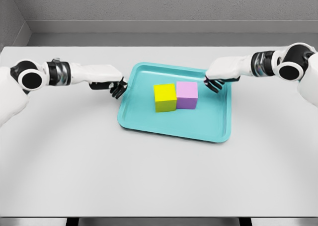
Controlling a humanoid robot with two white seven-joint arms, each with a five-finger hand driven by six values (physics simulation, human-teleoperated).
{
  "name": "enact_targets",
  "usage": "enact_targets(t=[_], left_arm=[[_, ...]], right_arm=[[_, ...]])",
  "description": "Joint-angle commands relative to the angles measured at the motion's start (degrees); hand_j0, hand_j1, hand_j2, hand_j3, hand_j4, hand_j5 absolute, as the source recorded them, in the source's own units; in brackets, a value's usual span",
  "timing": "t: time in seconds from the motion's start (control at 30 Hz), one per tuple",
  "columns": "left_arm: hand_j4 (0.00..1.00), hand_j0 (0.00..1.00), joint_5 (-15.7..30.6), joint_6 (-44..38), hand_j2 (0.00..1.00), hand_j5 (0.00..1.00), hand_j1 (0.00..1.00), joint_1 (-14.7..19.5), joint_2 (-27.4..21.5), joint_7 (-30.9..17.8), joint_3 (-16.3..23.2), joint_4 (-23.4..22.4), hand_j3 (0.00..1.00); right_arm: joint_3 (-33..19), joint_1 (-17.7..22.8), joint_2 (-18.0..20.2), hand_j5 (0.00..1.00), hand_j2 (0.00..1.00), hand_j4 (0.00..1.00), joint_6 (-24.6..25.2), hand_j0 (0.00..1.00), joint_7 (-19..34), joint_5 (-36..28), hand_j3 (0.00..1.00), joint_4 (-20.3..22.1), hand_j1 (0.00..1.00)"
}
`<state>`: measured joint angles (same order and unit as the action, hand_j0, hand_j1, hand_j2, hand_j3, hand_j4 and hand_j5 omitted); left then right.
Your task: Push two cubes
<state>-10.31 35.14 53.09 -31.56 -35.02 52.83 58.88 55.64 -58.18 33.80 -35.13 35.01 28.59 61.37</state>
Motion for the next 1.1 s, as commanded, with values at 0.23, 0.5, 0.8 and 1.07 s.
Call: enact_targets(t=[0.23,0.5,0.8,1.07], left_arm=[[0.12,0.12,0.73,-0.14,0.12,0.12,0.12,-0.09,-0.35,0.02,-0.1,0.0,0.12],[0.12,0.12,0.73,-0.14,0.12,0.12,0.12,-0.09,-0.26,0.02,-0.1,-0.26,0.12],[0.12,0.12,0.64,-0.14,0.12,0.12,0.12,-0.09,-0.26,0.02,-0.1,-0.35,0.12],[1.0,1.0,4.16,-0.14,1.0,1.0,1.0,0.0,-2.72,0.02,-8.8,-3.51,1.0]], right_arm=[[3.34,0.0,-2.86,0.16,0.16,0.16,0.13,0.16,-0.01,1.38,0.16,-2.31,0.16],[3.95,-0.88,-4.01,0.16,0.16,0.16,0.15,0.16,-0.01,2.08,0.16,-2.39,0.16],[3.51,-1.41,-4.53,0.16,0.16,0.16,0.24,0.16,-0.01,1.91,0.16,-2.48,0.16],[-15.38,-1.05,7.59,0.48,0.48,0.48,0.13,0.48,-0.01,1.03,0.48,-3.01,0.48]])
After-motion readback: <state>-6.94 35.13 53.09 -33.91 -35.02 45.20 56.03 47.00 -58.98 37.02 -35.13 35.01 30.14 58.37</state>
